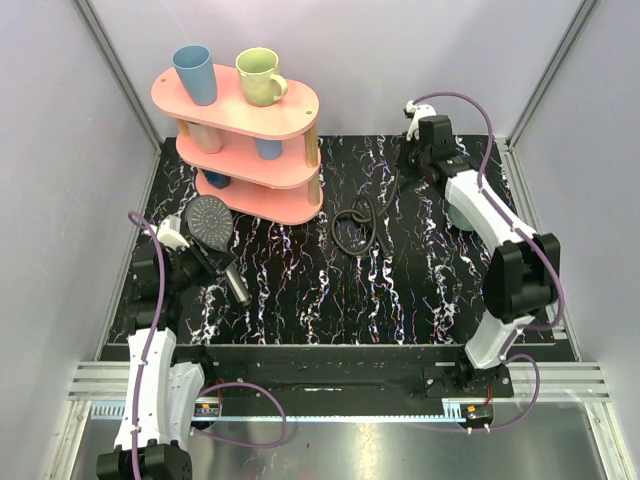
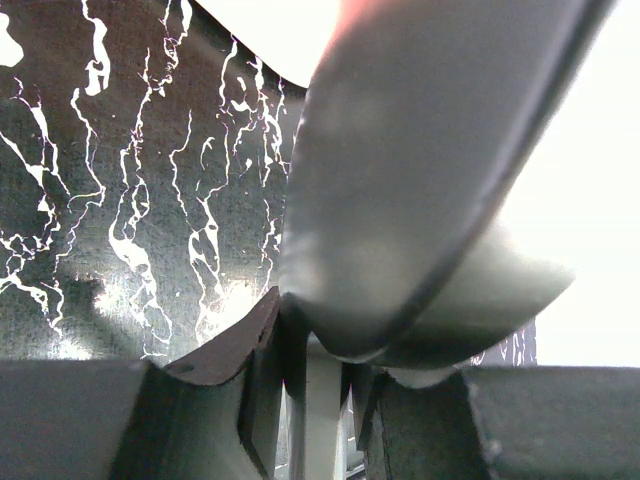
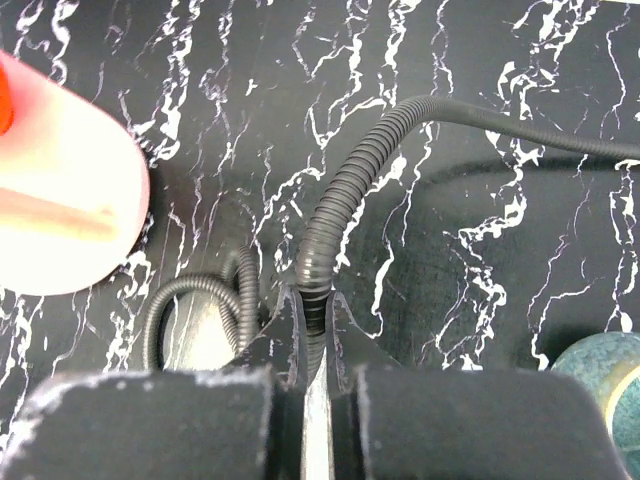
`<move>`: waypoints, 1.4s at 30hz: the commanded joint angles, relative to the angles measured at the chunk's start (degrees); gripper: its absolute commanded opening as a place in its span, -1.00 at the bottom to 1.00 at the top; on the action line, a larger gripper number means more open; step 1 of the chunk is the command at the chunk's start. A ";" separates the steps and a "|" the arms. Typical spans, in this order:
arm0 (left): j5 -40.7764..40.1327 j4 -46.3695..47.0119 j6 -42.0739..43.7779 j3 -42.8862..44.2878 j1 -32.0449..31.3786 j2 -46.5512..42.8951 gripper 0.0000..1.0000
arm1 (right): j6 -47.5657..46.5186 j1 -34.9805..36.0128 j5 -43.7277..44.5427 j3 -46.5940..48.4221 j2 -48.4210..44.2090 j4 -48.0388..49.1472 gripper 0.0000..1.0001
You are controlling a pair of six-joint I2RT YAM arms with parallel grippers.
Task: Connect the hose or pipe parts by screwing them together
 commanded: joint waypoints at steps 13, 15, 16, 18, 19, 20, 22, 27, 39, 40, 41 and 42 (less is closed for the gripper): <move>0.27 4.28 -0.61 1.87 0.11 0.02 -1.00 | -16.40 13.25 -16.32 -23.50 -23.15 9.97 -1.00; 0.35 4.45 -0.70 1.69 0.19 0.02 -1.00 | -16.06 15.53 -14.75 -24.47 -24.03 8.02 -1.00; 0.35 4.45 -0.70 1.69 0.11 0.11 -1.00 | -15.97 16.49 -14.39 -25.86 -25.08 6.36 -1.00; 0.53 4.63 -0.78 1.69 0.11 0.11 -1.00 | -15.27 19.04 -14.56 -27.54 -26.40 4.85 -1.00; 0.53 4.63 -0.78 1.69 0.11 0.19 -1.00 | -14.74 19.58 -14.82 -28.42 -27.36 2.93 -1.00; 0.62 4.71 -0.78 1.69 0.11 0.37 -1.00 | -13.17 20.02 -14.30 -29.65 -27.63 1.95 -1.00; 0.97 4.72 -0.78 1.60 0.11 0.37 -1.00 | -8.78 20.46 -12.11 -30.79 -27.90 -0.06 -0.92; 1.15 4.45 -0.61 1.87 0.19 0.37 -1.00 | 13.80 20.46 -8.23 -34.48 -30.09 -7.19 -0.74; 0.79 4.63 -0.87 1.60 0.11 -0.07 -1.00 | 25.60 20.46 17.86 -33.62 -32.31 -14.67 0.20; 0.71 4.63 -0.87 1.52 0.11 -0.16 -1.00 | 25.95 20.46 19.26 -31.00 -31.25 -14.49 0.29; 0.71 4.63 -0.87 1.51 0.19 -0.16 -1.00 | 25.96 20.37 21.80 -29.50 -30.02 -14.49 0.36; 0.71 4.63 -0.87 1.60 0.11 -0.16 -1.00 | 25.78 20.37 23.04 -27.92 -27.14 -13.88 0.41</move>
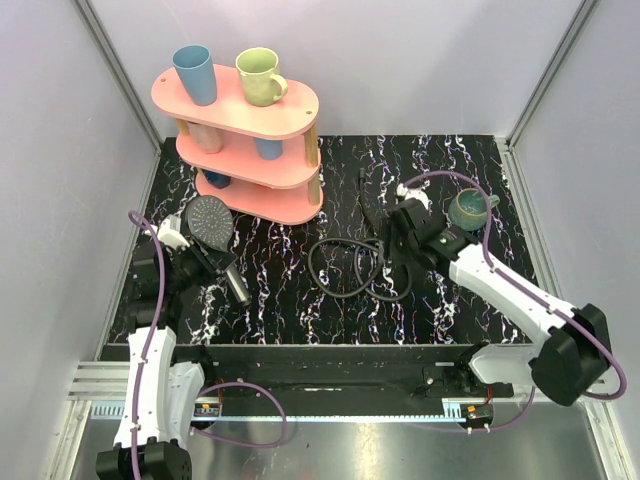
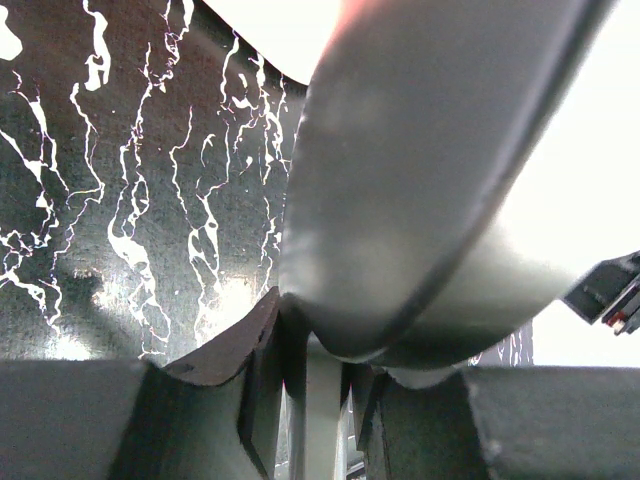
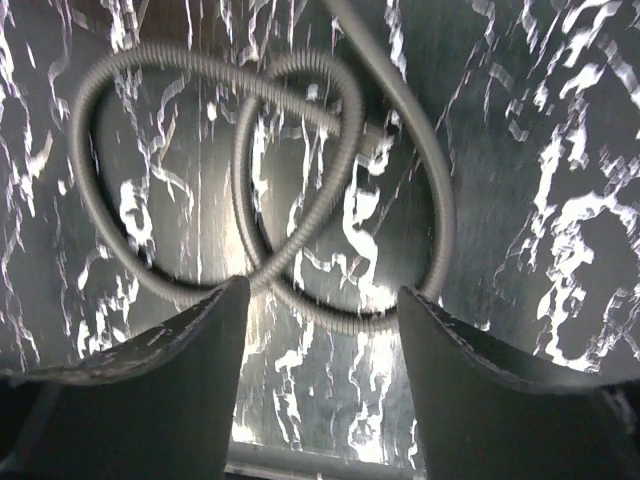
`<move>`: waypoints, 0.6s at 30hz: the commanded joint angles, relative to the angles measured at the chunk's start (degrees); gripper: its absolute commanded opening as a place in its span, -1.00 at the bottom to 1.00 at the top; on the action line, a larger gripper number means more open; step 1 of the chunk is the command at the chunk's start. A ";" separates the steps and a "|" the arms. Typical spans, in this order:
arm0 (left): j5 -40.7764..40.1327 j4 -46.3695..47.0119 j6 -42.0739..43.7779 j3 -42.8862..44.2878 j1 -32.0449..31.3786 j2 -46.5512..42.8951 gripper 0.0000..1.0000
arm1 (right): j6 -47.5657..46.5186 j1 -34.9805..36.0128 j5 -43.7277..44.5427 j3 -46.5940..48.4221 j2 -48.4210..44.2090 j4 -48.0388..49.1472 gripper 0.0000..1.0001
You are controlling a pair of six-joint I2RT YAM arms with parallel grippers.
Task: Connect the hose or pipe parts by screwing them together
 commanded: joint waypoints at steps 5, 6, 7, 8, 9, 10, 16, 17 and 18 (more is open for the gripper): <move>0.49 4.41 -0.35 1.60 0.19 -1.14 -1.00 | -3.12 -5.85 9.84 18.30 16.99 7.42 0.50; 0.49 4.50 -0.43 1.52 0.19 -1.14 -1.00 | -3.21 -9.35 7.89 22.15 21.89 8.64 0.49; 0.49 4.50 -0.44 1.60 0.11 -1.14 -1.00 | -3.64 -10.60 4.91 24.19 24.46 9.26 0.46; 0.49 4.50 -0.44 1.60 0.11 -1.23 -1.00 | -4.26 -11.66 4.01 26.47 27.10 9.71 0.44; 0.49 4.41 -0.44 1.60 0.11 -1.23 -1.00 | -7.57 -13.06 3.04 31.45 32.43 10.23 0.44; 0.49 4.41 -0.35 1.60 0.11 -1.23 -1.00 | -10.48 -13.42 -0.36 34.02 35.18 10.67 0.43; 0.40 4.32 -0.44 1.51 0.11 -1.49 -1.00 | -26.31 -18.33 -5.74 53.27 53.47 6.38 0.39; 0.31 4.32 -0.52 1.51 0.19 -1.58 -1.00 | -28.33 -18.69 -6.45 55.56 56.89 4.11 0.38; 0.05 4.32 -0.52 1.51 0.19 -1.49 -1.00 | -31.30 -19.05 -6.98 60.37 58.57 2.69 0.36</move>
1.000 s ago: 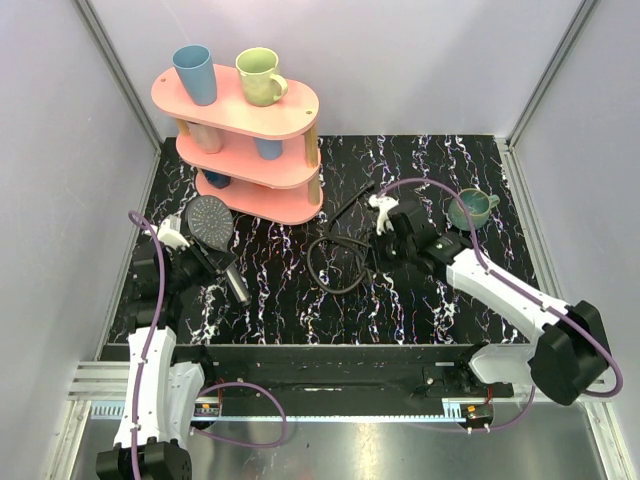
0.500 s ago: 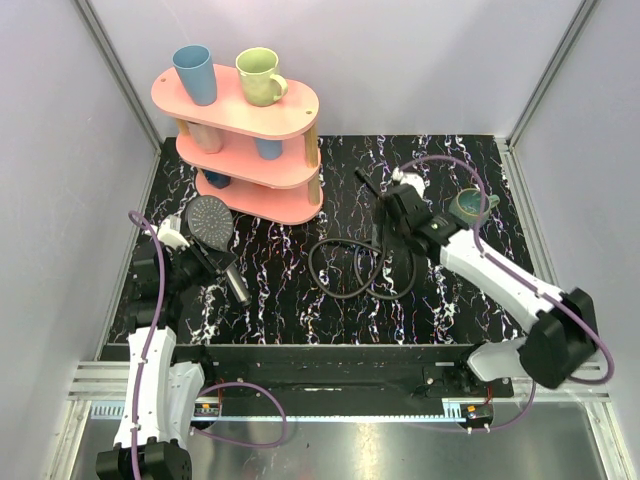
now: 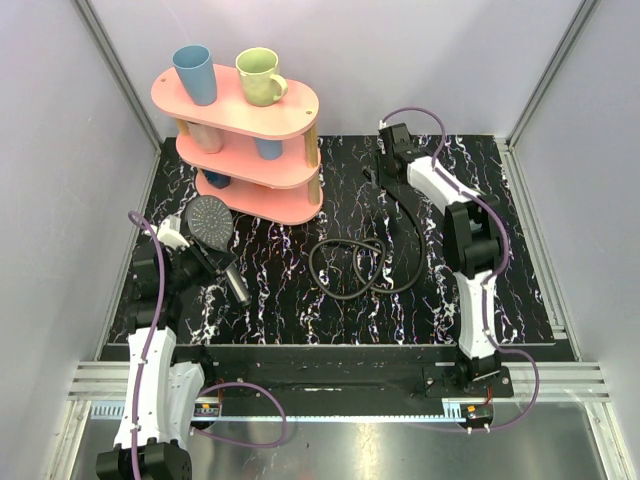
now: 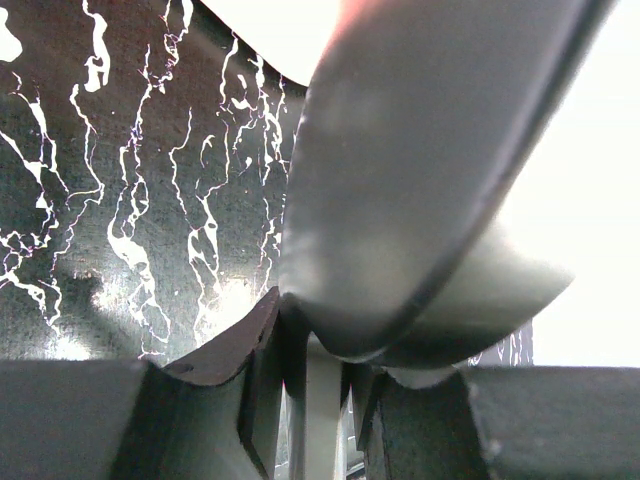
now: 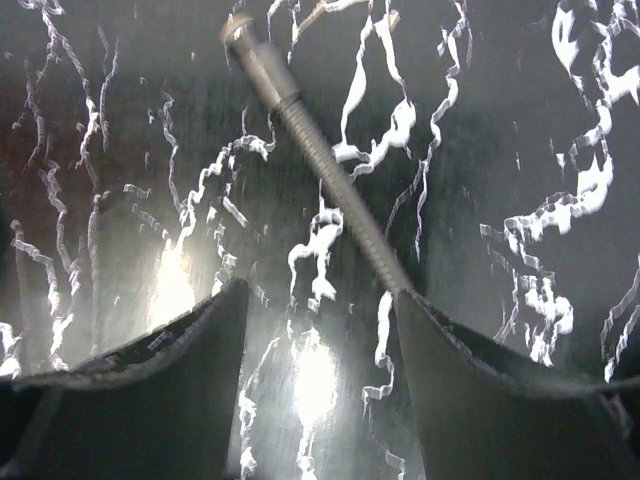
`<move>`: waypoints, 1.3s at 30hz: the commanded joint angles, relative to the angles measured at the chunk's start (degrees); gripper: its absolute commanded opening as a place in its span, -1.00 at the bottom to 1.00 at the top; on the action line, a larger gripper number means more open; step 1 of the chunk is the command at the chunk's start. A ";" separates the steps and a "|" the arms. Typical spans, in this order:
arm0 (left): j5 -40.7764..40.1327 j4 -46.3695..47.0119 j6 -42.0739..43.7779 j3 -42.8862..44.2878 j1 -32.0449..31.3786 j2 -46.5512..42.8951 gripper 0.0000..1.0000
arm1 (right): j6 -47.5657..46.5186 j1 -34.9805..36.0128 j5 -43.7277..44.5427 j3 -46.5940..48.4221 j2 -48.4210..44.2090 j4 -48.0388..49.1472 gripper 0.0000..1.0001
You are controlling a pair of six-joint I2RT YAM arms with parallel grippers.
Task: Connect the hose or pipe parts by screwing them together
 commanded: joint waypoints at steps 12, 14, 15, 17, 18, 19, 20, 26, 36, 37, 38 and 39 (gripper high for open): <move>-0.81 3.62 -0.06 2.04 0.19 0.92 -1.00 | -27.15 -3.95 -17.06 34.68 19.91 -20.94 0.32; -0.99 3.44 0.20 2.13 0.11 1.10 -1.00 | -27.41 -4.48 -17.41 36.45 21.05 -22.26 0.33; -1.16 3.09 0.11 2.22 0.11 1.27 -1.00 | -27.24 -5.18 -17.67 36.55 21.14 -22.44 0.33; -1.60 3.09 0.20 2.31 0.19 1.19 -1.00 | -27.76 -5.71 -18.64 37.68 21.32 -24.36 0.32; -1.86 3.00 0.11 2.39 0.11 1.36 -1.00 | -28.20 -5.80 -18.21 37.95 21.49 -25.07 0.32; -2.13 3.00 0.11 2.39 0.11 1.28 -1.00 | -28.29 -5.89 -15.77 38.30 21.49 -25.86 0.32; -2.22 2.92 0.11 2.48 0.19 1.36 -1.00 | -28.47 -5.80 -14.52 39.18 21.41 -28.04 0.32; -2.92 3.18 -0.15 2.48 0.19 1.19 -1.00 | -24.08 -6.07 -13.37 38.22 17.54 -32.61 0.32; -0.99 3.35 -0.33 1.95 0.19 0.84 -1.00 | -19.77 -7.12 -9.94 28.03 16.13 -33.16 0.22; -1.16 3.35 -0.33 1.87 0.11 0.84 -1.00 | -19.94 -7.12 -10.29 27.67 15.96 -33.07 0.22; -1.07 3.61 -0.33 1.87 0.11 0.84 -1.00 | -19.94 -7.29 -10.55 26.89 15.96 -32.73 0.22; -1.07 3.62 -0.33 1.87 0.19 1.01 -1.00 | -20.20 -7.30 -10.47 26.62 15.96 -32.55 0.22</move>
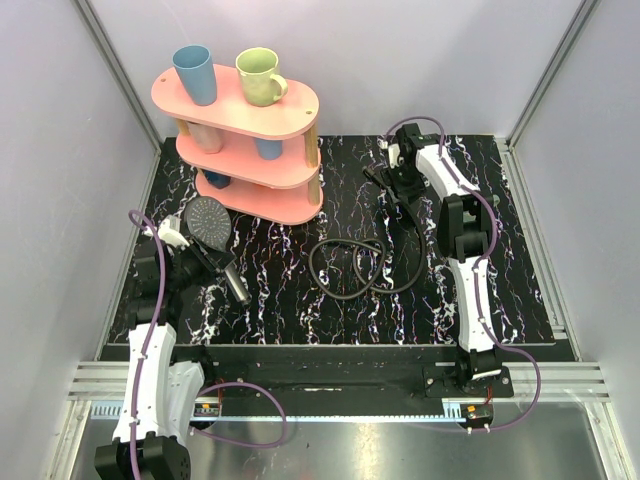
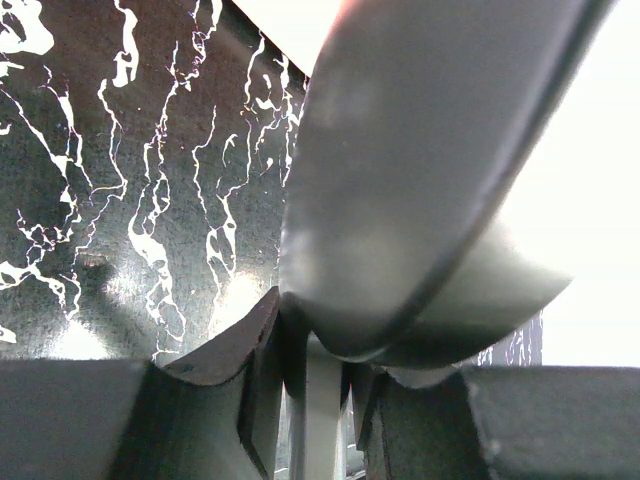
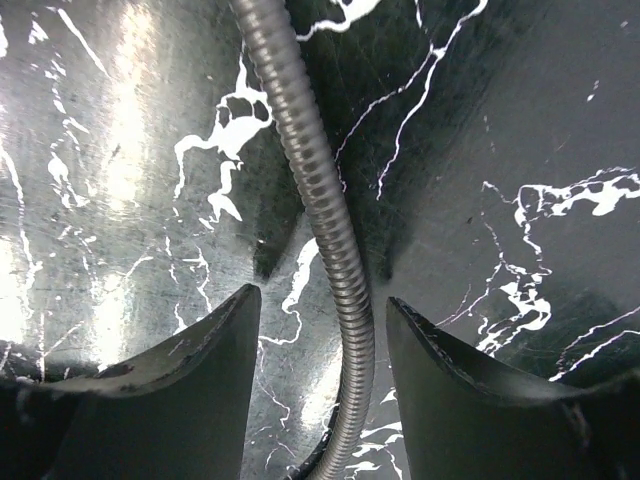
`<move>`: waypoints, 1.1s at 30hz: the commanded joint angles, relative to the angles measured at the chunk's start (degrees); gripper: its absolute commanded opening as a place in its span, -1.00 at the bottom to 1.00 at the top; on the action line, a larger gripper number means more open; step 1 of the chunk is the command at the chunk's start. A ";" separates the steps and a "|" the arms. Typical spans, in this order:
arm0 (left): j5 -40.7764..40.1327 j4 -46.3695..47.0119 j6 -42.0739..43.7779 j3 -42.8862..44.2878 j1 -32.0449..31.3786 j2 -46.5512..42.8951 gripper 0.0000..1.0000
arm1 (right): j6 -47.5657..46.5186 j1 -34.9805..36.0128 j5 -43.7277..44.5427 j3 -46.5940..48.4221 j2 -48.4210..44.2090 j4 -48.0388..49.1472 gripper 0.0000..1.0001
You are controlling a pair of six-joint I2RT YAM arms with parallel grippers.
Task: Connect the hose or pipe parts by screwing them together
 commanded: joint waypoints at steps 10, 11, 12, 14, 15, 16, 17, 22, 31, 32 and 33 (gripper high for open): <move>1.05 3.95 -0.61 1.60 0.11 -1.07 -1.00 | -4.19 -0.59 -3.95 -1.98 -4.09 2.61 -0.38; 1.05 4.21 -0.70 1.43 0.19 -1.15 -1.00 | -4.01 -0.59 -5.01 -1.89 -4.44 2.70 -0.49; 1.13 4.38 -0.79 1.34 0.11 -1.24 -1.00 | -3.84 -0.67 -6.50 -2.15 -4.79 2.79 -0.66; 1.13 4.39 -0.87 1.43 0.19 -1.07 -1.00 | -2.96 -0.50 -6.51 -3.11 -6.46 3.40 -0.81; 1.22 4.39 -0.88 1.43 0.11 -0.98 -1.00 | -2.70 -0.59 -5.64 -3.47 -7.16 3.49 -0.88; 1.31 4.47 -0.79 1.43 0.11 -0.89 -1.00 | -2.09 -0.50 -4.94 -4.08 -9.08 4.71 -1.00; 1.40 4.39 -0.87 1.51 0.11 -0.80 -1.00 | -0.25 -0.41 -4.23 -5.91 -10.40 5.68 -1.00; 1.57 4.74 -0.96 1.60 0.11 -1.07 -1.00 | 2.23 2.40 -4.23 -21.37 -26.54 18.83 -1.00; 1.75 5.00 -1.14 1.95 0.19 -0.45 -1.00 | -0.23 11.70 2.80 -39.41 -44.14 22.56 -1.00; 1.66 4.91 -1.14 2.04 0.28 -0.45 -1.00 | -0.84 12.76 3.24 -40.99 -45.38 22.30 -1.00; 1.40 5.00 -1.23 2.04 0.28 -0.63 -1.00 | -1.11 14.08 3.24 -41.35 -46.44 21.78 -1.00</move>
